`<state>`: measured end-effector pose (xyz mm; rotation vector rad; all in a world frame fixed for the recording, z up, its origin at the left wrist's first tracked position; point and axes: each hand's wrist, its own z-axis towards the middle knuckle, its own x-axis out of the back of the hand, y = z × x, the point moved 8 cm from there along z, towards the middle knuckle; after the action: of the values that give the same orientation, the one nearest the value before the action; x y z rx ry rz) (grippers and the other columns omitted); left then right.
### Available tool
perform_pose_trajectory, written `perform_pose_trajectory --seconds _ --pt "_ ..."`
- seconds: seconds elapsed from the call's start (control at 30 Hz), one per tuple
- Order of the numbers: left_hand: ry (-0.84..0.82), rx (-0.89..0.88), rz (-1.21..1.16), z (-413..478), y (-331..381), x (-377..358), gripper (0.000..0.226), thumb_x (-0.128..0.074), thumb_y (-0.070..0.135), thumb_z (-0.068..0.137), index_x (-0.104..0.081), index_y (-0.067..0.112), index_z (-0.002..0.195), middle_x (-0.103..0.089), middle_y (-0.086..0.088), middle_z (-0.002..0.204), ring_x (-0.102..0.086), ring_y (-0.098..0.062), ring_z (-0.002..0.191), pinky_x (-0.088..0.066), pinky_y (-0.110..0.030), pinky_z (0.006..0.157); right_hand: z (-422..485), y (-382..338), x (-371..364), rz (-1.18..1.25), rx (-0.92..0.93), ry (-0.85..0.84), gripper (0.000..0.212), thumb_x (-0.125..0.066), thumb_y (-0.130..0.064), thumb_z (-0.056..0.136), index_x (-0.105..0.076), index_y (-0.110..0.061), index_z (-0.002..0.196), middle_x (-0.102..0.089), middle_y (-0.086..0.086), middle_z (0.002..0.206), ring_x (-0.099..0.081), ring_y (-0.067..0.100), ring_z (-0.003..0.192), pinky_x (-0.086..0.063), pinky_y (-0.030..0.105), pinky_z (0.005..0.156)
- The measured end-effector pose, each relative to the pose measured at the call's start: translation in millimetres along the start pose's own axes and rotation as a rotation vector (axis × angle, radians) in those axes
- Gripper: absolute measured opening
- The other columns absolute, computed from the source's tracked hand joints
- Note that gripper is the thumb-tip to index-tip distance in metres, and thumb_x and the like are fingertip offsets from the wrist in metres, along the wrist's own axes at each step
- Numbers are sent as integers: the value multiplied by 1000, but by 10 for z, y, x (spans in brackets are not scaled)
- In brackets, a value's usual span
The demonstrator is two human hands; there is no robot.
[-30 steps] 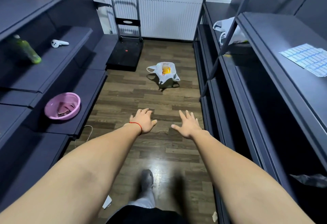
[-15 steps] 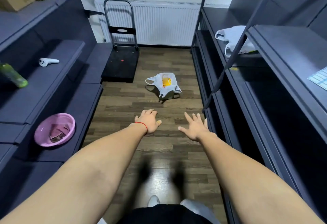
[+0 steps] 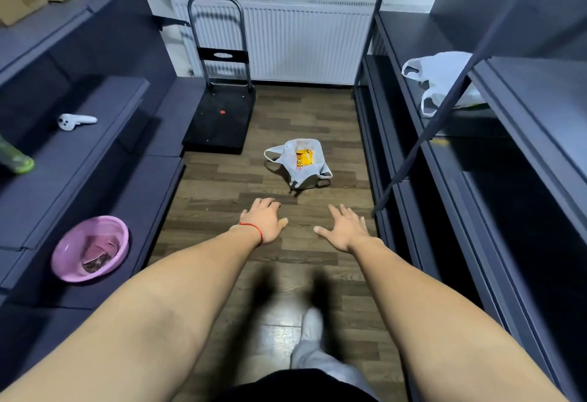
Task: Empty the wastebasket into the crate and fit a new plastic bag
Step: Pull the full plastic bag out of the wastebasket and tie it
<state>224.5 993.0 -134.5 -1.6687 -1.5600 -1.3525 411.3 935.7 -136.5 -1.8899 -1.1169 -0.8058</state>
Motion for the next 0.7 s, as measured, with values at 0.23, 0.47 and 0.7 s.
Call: perform_pose_trajectory --seconds 0.23,0.47,0.7 --pt "-2 45 -15 792 189 338 56 -45 44 97 -36 17 145 -26 0 156 -20 -23 144 -29 -54 113 820 75 571 7 36 -2 79 -47 -59 90 -12 -26 153 -3 6 163 3 24 150 0 45 120" --pt "25 72 -24 1445 419 590 54 -45 45 96 -39 16 142 -26 -1 156 -17 -25 144 -29 -54 113 1496 226 1019 -5 64 -15 79 -48 -58 90 -13 -27 154 -2 5 163 4 24 150 0 45 120" --pt "36 95 -13 1985 444 759 54 -46 43 96 -37 19 143 -18 2 160 -7 -25 147 -29 -52 113 1969 320 1238 -8 54 -29 77 -46 -58 91 -13 -28 154 -3 5 163 5 23 150 7 45 119"
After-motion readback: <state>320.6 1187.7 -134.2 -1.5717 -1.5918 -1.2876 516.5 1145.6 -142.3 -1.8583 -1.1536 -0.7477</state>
